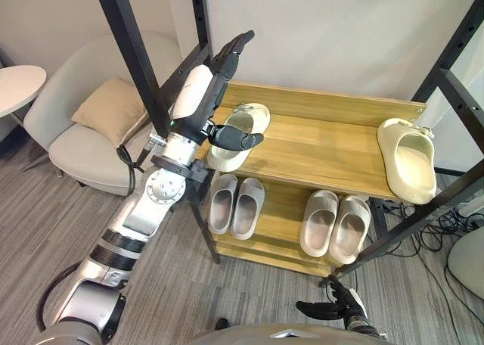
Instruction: Organize the slippers on the shoe rack
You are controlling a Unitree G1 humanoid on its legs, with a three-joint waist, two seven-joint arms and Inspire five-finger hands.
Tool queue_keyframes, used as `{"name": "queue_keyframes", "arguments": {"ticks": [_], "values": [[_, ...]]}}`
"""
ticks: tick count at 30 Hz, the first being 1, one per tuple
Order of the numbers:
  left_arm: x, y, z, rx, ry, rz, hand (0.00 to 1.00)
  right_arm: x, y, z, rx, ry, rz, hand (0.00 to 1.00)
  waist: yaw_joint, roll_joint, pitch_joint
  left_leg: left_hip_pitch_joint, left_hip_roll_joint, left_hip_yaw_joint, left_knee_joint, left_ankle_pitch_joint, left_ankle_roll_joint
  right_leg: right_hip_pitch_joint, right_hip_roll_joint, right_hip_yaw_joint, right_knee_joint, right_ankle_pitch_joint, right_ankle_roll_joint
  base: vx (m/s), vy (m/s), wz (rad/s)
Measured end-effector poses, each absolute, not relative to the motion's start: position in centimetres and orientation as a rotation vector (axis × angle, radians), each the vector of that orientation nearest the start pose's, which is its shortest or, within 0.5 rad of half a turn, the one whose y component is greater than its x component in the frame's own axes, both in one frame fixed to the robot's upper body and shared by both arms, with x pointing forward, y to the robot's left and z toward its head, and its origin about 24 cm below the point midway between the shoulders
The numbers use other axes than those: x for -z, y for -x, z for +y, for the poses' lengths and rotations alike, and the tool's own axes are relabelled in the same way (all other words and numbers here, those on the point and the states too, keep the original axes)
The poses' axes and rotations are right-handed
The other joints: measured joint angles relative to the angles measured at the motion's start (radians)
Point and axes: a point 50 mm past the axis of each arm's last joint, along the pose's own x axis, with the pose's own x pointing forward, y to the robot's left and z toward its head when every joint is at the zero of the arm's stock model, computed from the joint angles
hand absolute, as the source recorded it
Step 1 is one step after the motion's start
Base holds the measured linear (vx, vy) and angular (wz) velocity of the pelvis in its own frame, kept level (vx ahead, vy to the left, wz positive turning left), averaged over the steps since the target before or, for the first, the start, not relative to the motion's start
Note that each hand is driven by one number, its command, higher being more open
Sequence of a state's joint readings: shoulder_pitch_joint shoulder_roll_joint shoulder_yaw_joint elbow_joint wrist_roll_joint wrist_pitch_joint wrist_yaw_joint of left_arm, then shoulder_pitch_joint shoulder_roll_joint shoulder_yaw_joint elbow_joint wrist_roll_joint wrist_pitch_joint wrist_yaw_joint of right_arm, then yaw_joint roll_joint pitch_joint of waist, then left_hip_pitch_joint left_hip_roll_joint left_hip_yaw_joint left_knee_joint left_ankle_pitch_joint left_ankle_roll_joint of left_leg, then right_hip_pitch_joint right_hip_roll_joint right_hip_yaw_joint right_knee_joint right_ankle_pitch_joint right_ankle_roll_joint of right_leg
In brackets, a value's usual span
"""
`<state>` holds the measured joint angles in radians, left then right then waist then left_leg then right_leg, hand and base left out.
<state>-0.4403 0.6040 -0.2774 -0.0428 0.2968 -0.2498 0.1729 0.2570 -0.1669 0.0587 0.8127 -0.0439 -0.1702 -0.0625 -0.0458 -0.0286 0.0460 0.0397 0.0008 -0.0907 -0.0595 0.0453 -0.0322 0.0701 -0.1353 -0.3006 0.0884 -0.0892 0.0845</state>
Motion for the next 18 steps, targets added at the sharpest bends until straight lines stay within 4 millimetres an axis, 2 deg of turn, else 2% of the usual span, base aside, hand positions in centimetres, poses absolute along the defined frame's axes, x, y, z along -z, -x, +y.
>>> {"name": "queue_keyframes", "arguments": {"ticks": [10,18], "values": [[-19.8,-29.8,16.4,0.062,-1.009,-0.810,1.00,14.0,-8.8,-20.7,0.064,0.223,0.883,1.00,-0.012,0.000,0.000,0.001,0.000,0.000,0.000,-0.001,-0.001,-0.001,0.001,0.002,0.001,0.000,0.000,0.00,0.000,0.00],[-19.8,-29.9,16.5,0.010,-1.189,-0.838,1.00,14.0,-8.8,-20.6,0.063,0.221,0.882,1.00,-0.014,0.000,0.000,-0.005,0.001,0.000,0.000,-0.002,-0.002,-0.012,0.000,0.004,0.011,-0.005,-0.001,0.00,0.000,0.00]]}}
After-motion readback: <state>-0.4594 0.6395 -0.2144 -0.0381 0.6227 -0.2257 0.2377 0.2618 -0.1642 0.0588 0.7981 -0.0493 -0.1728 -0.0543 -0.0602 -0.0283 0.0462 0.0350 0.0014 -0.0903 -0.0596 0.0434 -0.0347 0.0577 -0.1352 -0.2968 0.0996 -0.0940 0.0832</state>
